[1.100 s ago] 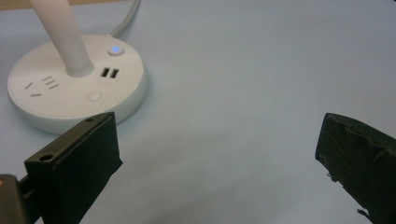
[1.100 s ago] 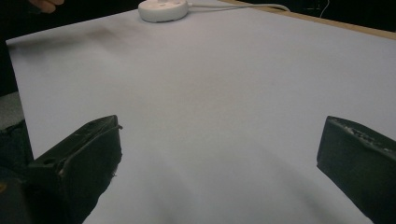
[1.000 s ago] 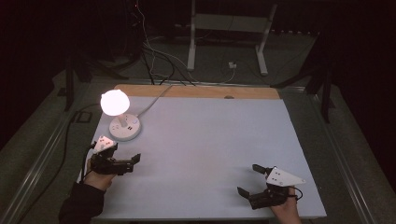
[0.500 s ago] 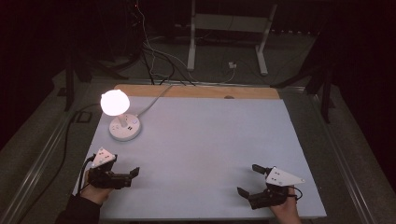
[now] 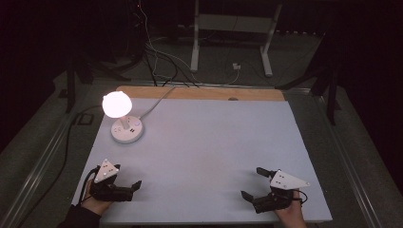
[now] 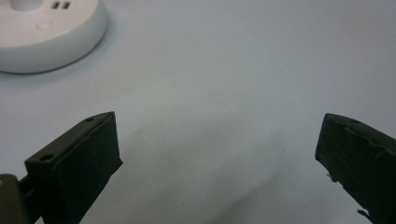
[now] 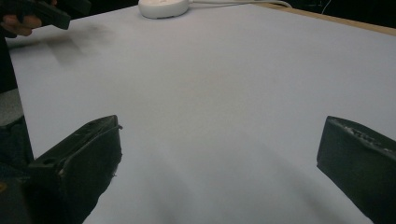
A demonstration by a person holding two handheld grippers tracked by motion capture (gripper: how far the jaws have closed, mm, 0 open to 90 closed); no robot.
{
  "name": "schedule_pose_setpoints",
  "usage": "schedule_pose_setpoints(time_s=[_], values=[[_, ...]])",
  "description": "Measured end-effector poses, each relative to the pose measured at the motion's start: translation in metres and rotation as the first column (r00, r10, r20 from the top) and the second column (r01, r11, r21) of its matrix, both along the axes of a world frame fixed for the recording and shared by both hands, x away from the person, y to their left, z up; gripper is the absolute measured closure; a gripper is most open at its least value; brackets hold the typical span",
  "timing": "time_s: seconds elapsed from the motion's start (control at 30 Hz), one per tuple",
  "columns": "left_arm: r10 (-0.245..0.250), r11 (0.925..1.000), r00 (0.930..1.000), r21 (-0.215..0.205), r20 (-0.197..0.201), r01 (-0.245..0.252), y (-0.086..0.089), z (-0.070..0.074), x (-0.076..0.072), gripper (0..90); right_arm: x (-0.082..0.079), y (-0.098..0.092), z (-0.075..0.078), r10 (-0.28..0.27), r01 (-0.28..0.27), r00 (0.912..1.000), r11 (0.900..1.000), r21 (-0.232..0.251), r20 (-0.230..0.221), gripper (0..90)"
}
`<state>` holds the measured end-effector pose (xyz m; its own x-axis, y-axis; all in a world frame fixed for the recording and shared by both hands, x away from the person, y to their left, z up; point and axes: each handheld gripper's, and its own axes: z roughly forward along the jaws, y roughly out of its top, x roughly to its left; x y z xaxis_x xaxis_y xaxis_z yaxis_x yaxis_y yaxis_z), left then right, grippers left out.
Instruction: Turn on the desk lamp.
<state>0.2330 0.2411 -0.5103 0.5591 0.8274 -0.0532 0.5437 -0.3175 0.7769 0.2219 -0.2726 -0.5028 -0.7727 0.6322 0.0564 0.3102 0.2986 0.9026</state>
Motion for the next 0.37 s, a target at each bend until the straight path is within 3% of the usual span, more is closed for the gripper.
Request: schedule_pose_setpoints(time_s=[0.37], values=[[-0.013, 0.9999, 0.9999, -0.001, 0.01, 0.013, -0.0017, 0.0022, -0.0005, 0.5, 0.0002, 0.0008, -0.0004, 0.003, -0.003, 1.0, 1.0, -0.004, -0.003, 0.0]])
